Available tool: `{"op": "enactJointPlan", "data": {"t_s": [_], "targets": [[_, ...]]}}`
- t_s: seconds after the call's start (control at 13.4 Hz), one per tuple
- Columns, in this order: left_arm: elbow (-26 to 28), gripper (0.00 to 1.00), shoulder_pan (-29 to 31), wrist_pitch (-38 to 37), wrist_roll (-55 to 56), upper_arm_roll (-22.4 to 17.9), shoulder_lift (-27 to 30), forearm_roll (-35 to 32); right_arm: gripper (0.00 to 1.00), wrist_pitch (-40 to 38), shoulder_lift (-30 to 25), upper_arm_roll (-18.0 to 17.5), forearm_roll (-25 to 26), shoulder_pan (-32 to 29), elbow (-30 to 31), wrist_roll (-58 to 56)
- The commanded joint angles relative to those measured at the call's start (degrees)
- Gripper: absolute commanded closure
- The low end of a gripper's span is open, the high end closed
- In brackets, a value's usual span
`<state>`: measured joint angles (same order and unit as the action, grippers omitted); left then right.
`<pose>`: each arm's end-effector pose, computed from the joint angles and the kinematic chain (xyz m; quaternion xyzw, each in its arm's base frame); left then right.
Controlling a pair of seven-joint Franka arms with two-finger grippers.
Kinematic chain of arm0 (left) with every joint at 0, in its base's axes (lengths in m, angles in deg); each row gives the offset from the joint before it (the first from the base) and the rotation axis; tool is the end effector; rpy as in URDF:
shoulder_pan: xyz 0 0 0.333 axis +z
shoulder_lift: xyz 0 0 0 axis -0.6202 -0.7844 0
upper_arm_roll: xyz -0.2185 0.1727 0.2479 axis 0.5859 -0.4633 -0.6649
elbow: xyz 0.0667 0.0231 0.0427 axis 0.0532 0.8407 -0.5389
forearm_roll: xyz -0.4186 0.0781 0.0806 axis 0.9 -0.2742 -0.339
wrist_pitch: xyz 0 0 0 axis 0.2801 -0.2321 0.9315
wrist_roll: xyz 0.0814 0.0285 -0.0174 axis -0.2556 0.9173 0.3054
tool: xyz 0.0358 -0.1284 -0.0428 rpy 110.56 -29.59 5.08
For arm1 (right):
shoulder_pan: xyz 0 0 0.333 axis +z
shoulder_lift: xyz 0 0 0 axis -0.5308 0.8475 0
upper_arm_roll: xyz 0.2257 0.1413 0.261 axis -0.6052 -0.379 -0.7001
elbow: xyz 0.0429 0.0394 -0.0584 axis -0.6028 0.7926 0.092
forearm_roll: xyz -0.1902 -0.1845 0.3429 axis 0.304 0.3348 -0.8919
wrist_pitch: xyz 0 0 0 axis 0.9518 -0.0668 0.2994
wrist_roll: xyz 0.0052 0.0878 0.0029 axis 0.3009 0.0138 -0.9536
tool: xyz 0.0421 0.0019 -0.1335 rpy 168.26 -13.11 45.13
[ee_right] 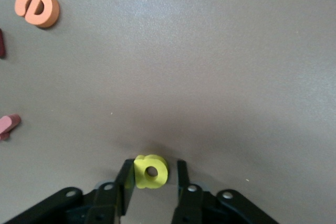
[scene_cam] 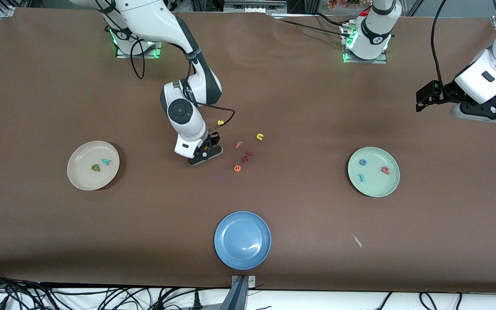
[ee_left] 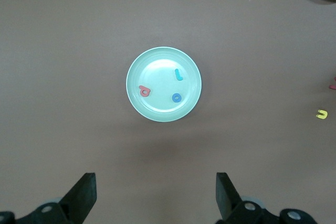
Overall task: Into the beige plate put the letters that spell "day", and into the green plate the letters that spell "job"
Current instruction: 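Grasp the yellow letter with the right gripper and lift it, then lower the yellow letter onto the beige plate and open the right gripper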
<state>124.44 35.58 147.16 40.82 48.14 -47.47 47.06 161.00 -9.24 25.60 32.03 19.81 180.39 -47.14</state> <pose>0.5885 -0.0490 0.6075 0.9979 -0.0619 -0.0194 0.0000 0.5634 0.3914 0.1585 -0.9766 -0.2143 0.0038 0.0187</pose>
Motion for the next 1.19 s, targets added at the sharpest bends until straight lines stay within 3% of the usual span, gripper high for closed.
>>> {"op": "enactJointPlan", "data": {"t_s": [0.0,0.45,0.67,1.12], "targets": [[-1.6,0.00,0.0,-1.5,0.7,0.1,-0.6,-1.3,0.68,0.7,0.2,-0.3,-1.4,0.3,0.0,-0.6],[-1.6,0.00,0.0,-1.5,0.7,0.1,-0.6,-1.3,0.78,0.3,0.1,-0.3,-1.9,0.2,-0.3,-0.8],[-1.6,0.00,0.0,-1.5,0.6,0.1,-0.6,-1.3,0.80,-7.1,-0.6,0.7,-2.9,-1.1,-4.4,-0.9],[-1.7,0.00,0.0,-1.5,0.7,0.1,-0.6,-1.3,0.81,-21.6,-5.3,13.0,-2.9,-1.1,-4.2,-8.0]]}}
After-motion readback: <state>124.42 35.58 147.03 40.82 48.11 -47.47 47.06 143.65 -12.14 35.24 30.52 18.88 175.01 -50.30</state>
